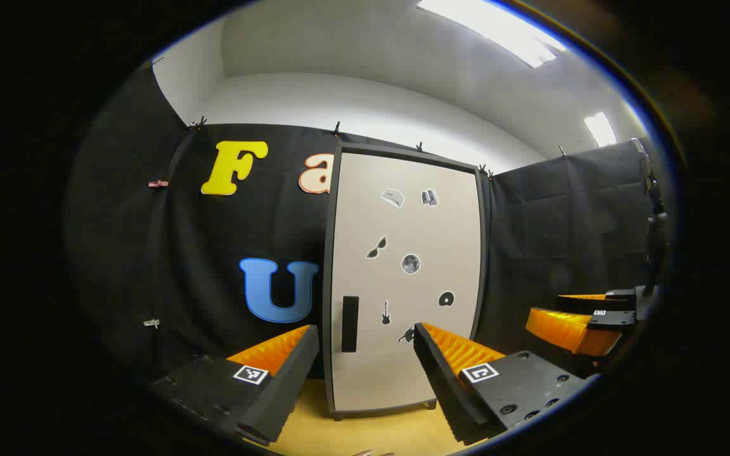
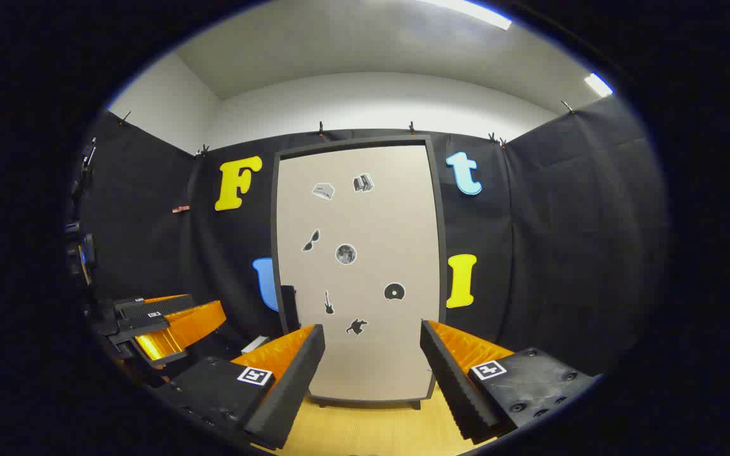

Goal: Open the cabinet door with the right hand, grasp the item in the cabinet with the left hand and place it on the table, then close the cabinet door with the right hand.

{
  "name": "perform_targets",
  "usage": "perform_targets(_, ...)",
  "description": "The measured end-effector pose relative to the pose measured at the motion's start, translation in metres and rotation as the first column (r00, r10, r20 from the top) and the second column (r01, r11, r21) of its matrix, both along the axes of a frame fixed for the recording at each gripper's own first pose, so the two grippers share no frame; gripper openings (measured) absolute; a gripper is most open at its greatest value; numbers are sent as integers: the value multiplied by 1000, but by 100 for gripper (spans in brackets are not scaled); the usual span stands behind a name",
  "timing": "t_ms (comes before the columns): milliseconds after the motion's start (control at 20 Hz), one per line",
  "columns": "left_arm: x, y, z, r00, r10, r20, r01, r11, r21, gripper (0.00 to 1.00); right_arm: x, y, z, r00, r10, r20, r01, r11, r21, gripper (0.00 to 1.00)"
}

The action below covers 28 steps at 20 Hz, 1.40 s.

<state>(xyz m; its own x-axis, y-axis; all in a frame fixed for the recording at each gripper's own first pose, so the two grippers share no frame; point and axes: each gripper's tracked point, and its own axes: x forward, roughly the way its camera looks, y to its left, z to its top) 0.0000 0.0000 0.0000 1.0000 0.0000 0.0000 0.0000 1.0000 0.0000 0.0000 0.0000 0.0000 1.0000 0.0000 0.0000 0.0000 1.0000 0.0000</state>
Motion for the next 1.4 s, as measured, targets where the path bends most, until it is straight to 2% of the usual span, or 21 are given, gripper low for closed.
perform_targets(250, 1, 2, 2, 1000, 20, 18, -20, 1000, 22, 95, 4, 4, -5, 1000, 0, -9, 0, 1000, 7, 97)
perform_targets(950, 1, -2, 4, 1000, 10, 12, -10, 1000, -9, 95, 18, 6, -5, 1000, 12, 1, -12, 1000, 14, 98)
perform_targets(1400, 5, 3, -1, 999, 42, 0, -42, 999, -15, 95, 34, 21, -11, 999, 33, -3, -33, 999, 5, 97)
